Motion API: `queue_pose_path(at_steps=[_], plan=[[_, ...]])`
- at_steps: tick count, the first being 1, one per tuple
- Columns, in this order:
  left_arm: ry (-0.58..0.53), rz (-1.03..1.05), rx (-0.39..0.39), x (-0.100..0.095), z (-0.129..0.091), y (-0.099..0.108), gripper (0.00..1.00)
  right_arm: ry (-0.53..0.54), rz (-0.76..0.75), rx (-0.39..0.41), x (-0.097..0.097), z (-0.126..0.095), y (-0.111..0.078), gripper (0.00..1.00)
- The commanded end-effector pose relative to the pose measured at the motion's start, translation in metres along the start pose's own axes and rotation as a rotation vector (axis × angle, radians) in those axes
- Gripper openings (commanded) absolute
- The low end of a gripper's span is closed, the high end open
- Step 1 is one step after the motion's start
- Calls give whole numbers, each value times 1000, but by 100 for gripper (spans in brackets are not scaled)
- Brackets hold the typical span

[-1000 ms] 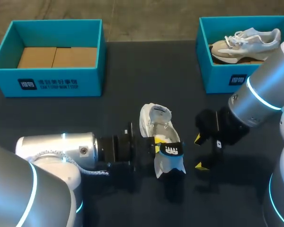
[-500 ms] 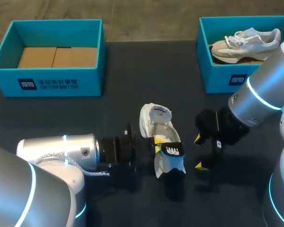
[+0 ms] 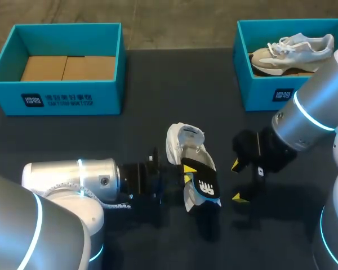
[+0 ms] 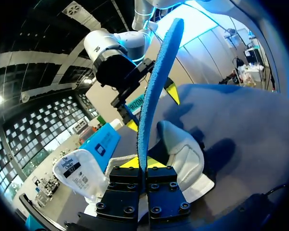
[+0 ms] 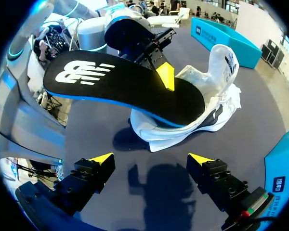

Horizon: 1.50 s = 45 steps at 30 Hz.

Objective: Take the shoe out of the shoebox, open the shoe tongue, remove and reinsert the insole, then place the shoe into the shoebox

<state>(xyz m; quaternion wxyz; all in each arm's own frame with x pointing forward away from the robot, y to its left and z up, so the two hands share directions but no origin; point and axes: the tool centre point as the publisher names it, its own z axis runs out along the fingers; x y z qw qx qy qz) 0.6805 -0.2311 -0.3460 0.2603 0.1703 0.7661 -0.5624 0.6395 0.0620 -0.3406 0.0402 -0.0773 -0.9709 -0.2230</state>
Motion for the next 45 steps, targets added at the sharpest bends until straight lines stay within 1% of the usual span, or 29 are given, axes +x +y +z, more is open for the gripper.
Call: queue_pose_path(at_steps=[1, 4, 9, 12, 23, 24, 25, 27, 28, 29, 35, 44, 45], plan=[[2, 2, -22, -2, 7, 2, 0, -3, 2, 4, 0, 2, 1, 100], [-1, -1, -24, -3, 8, 4, 0, -3, 2, 4, 0, 2, 1, 100], [7, 10, -56, -1, 11, 6, 0, -3, 2, 4, 0, 2, 1, 100], [17, 2, -59, 0, 11, 8, 0, -3, 2, 4, 0, 2, 1, 100], [34, -38, -22, 4, 6, 1, 0, -3, 2, 4, 0, 2, 1, 100], [35, -39, -22, 5, 6, 0, 9, -3, 2, 4, 0, 2, 1, 100], [36, -39, -19, 5, 6, -1, 16, -3, 2, 4, 0, 2, 1, 100], [38, -40, -17, 5, 6, -3, 19, -3, 2, 4, 0, 2, 1, 100], [38, -39, -16, 5, 6, -4, 25, -3, 2, 4, 0, 2, 1, 100], [38, -38, -15, 5, 6, -5, 28, -3, 2, 4, 0, 2, 1, 100], [39, -26, -7, 6, 6, -14, 30, -3, 2, 4, 0, 2, 1, 100], [45, -9, -4, 5, 14, -25, 35, -3, 2, 4, 0, 2, 1, 100], [44, -5, -7, 4, 15, -26, 35, -3, 2, 4, 0, 2, 1, 100]])
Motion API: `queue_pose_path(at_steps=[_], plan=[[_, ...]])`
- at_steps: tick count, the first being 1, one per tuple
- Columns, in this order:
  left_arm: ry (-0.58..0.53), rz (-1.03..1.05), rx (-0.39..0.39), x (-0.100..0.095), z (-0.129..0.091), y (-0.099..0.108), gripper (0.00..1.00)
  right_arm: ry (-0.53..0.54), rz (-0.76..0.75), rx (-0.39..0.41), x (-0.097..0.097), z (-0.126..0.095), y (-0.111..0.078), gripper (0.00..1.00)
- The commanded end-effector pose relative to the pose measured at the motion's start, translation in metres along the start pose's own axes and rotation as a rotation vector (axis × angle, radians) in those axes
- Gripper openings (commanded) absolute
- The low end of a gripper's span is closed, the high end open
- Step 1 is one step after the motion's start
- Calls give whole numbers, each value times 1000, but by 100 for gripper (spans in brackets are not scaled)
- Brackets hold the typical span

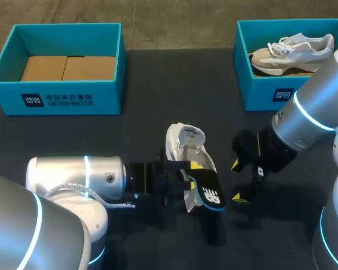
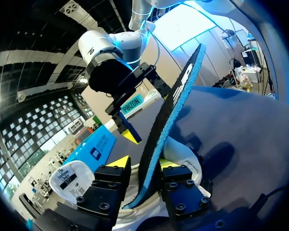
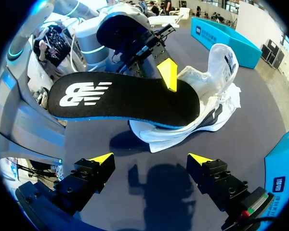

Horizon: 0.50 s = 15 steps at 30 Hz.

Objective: Take the shoe out of the shoebox, open the shoe tongue, remove and reinsert the insole, then place the shoe into the shoebox

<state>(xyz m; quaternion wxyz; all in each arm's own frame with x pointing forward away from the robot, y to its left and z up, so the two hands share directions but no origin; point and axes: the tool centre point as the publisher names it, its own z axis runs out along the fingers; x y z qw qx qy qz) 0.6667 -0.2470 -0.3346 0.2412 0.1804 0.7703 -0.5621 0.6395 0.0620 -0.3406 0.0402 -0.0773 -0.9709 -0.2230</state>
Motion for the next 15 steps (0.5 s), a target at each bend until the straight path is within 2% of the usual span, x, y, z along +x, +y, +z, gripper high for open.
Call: queue_pose_path(at_steps=[1, 9, 15], plan=[[-1, 5, -16, -1, 6, -5, 35, -3, 2, 4, 0, 2, 1, 100], [-39, 10, -25, -7, 13, -7, 29, -3, 2, 4, 0, 2, 1, 100], [-7, -14, -25, -6, 19, -6, 30, -3, 2, 4, 0, 2, 1, 100]])
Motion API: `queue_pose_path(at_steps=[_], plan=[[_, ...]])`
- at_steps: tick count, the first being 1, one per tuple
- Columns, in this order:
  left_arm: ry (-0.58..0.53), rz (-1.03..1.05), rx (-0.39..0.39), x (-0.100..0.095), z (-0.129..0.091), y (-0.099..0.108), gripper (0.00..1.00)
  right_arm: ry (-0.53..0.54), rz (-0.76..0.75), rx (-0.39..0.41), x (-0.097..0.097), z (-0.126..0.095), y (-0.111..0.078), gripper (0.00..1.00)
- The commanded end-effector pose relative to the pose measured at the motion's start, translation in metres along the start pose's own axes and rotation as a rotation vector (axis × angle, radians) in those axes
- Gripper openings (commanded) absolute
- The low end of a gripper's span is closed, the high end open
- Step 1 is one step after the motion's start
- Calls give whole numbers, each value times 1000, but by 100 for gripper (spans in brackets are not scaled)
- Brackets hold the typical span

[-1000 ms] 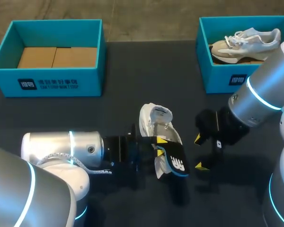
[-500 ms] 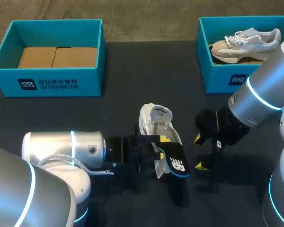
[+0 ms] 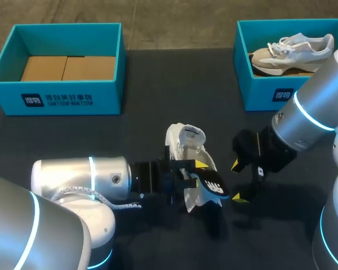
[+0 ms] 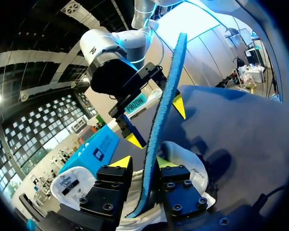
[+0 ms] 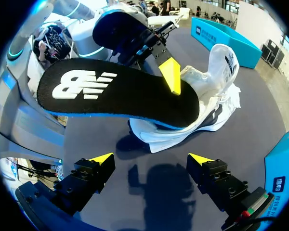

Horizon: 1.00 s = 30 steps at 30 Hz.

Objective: Take the shoe out of the shoebox, open the shoe tongue, remove and reinsert the insole, then place the shoe into the shoebox

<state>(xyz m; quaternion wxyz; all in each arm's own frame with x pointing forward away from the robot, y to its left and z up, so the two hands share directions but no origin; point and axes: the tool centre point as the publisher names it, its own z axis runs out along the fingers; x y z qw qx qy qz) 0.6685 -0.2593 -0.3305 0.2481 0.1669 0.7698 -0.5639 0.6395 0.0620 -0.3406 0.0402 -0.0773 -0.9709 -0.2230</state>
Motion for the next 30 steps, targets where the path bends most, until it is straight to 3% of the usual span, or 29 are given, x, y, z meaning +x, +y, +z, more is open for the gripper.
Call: queue_pose_path(at_steps=[1, 4, 6, 30], plan=[[23, 0, -23, -1, 9, -1, 28, -3, 2, 4, 0, 2, 1, 100], [26, -2, -32, -1, 11, 0, 18, -3, 2, 4, 0, 2, 1, 100], [25, 0, -36, -1, 11, 0, 0, -3, 2, 4, 0, 2, 1, 100], [-1, 24, -132, -1, 12, 23, 0, -3, 2, 4, 0, 2, 1, 100]])
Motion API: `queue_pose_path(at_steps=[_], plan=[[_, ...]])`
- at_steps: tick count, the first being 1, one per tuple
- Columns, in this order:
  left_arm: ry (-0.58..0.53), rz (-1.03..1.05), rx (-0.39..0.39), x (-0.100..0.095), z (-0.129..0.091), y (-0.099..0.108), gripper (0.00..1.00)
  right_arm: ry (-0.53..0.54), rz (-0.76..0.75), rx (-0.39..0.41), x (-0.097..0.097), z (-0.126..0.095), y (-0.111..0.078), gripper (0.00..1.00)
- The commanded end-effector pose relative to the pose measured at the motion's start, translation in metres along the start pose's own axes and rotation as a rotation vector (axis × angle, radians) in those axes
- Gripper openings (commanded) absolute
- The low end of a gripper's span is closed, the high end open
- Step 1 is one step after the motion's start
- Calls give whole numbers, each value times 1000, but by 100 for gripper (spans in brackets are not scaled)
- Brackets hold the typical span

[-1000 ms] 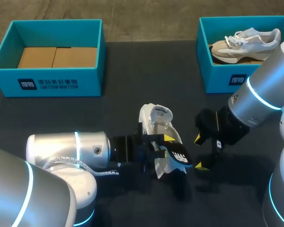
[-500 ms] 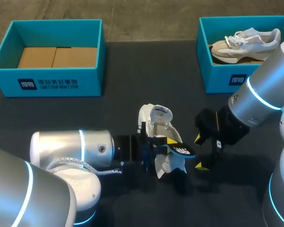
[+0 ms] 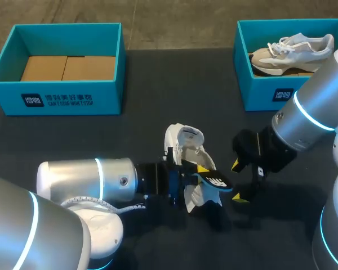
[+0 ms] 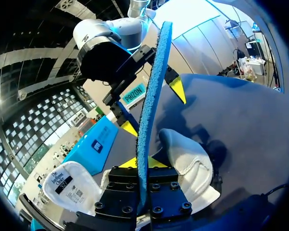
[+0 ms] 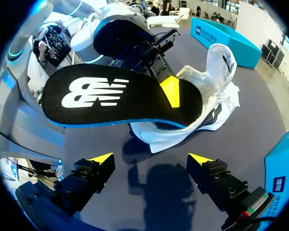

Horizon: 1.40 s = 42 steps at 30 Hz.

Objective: Take the shoe out of the shoebox, open the shoe tongue, remove and reinsert the insole, then place the shoe into the shoebox

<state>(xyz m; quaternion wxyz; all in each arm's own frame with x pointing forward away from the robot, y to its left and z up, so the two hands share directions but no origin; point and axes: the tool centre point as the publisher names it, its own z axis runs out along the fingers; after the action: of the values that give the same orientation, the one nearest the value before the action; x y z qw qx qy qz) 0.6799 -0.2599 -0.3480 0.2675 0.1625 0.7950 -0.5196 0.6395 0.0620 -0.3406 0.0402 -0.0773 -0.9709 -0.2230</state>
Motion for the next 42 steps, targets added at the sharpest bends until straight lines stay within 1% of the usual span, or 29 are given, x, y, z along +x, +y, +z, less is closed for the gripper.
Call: queue_pose_path(at_steps=[1, 12, 18, 19, 20, 21, 29, 32, 36, 37, 42], plan=[[9, -7, -33, -2, 5, 5, 0, -3, 2, 4, 0, 2, 1, 100], [21, 0, -66, -9, 4, 16, 0, -3, 2, 4, 0, 2, 1, 100], [26, -15, -44, -9, 0, 13, 0, -3, 2, 4, 0, 2, 1, 100], [28, -15, -41, -9, -1, 11, 7, -3, 2, 4, 0, 2, 1, 100], [29, -18, -36, -9, -2, 10, 20, -3, 2, 4, 0, 2, 1, 100], [28, -22, -31, -9, -2, 9, 22, -3, 2, 4, 0, 2, 1, 100], [31, -23, 0, -7, -8, 1, 23, -3, 2, 4, 0, 2, 1, 100], [31, -24, 13, -7, -10, -2, 21, -3, 2, 4, 0, 2, 1, 100], [35, -22, 23, -6, -12, -5, 22, -3, 2, 4, 0, 2, 1, 100], [36, -21, 31, -7, -12, -7, 20, -3, 2, 4, 0, 2, 1, 100], [53, -19, 47, -7, -11, -11, 21, -3, 2, 4, 0, 2, 1, 100]])
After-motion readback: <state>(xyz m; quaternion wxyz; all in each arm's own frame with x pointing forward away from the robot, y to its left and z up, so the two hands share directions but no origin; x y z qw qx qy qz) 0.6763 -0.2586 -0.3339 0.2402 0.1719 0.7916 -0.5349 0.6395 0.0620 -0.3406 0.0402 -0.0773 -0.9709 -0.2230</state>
